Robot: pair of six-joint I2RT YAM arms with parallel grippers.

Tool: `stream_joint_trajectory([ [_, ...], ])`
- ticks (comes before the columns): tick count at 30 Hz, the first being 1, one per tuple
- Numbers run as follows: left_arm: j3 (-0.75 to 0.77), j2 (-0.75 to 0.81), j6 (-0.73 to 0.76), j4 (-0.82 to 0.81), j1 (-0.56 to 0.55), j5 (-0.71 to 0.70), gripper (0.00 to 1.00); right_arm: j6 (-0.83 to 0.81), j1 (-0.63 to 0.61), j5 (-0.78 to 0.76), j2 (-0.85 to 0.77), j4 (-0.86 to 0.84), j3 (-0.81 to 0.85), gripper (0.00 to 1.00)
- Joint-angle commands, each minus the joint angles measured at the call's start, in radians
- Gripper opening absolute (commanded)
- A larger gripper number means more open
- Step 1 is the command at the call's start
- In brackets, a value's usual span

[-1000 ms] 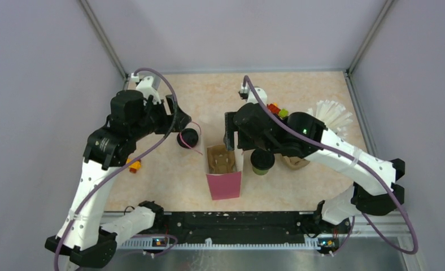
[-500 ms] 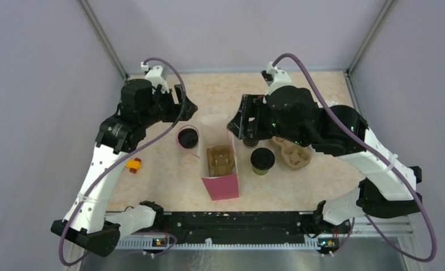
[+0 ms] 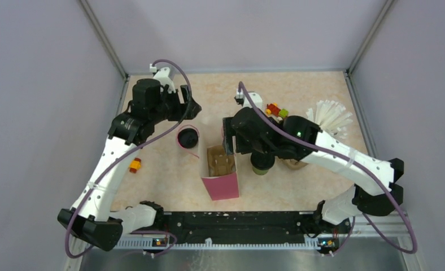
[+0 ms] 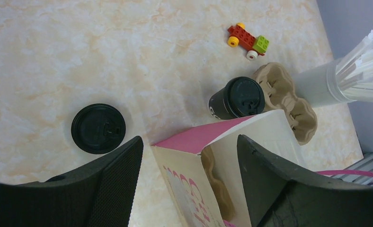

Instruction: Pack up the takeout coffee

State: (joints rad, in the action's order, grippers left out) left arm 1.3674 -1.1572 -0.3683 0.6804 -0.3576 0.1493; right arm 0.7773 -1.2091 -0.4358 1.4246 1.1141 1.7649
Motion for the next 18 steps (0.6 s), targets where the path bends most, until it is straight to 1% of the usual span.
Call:
stream_joint_trajectory([
  [1, 0.042, -0.009, -0.043, -0.010, 0.040, 0.016, 0.78, -0.045, -0.014, -0.073, 0.059, -0.074, -0.004, 0.68],
  [5, 0.085, -0.030, -0.047, 0.024, 0.075, 0.032, 0.78, -0.078, -0.014, -0.109, 0.070, -0.113, -0.058, 0.64],
  [8, 0.123, -0.050, -0.041, 0.062, 0.114, 0.045, 0.77, -0.077, -0.014, -0.121, 0.089, -0.102, -0.059, 0.62],
  [13, 0.126, -0.044, -0.048, 0.078, 0.128, 0.041, 0.77, -0.103, -0.014, -0.112, 0.106, -0.100, -0.050, 0.60],
  [14, 0.124, -0.040, -0.051, 0.081, 0.129, 0.039, 0.77, -0.104, -0.015, -0.105, 0.111, -0.096, -0.038, 0.61],
  [15, 0.122, -0.036, -0.052, 0.084, 0.133, 0.039, 0.77, -0.103, -0.014, -0.102, 0.117, -0.081, -0.009, 0.63],
  [18, 0.122, -0.030, -0.049, 0.087, 0.138, 0.040, 0.77, -0.069, -0.015, -0.091, 0.133, -0.007, 0.049, 0.72],
])
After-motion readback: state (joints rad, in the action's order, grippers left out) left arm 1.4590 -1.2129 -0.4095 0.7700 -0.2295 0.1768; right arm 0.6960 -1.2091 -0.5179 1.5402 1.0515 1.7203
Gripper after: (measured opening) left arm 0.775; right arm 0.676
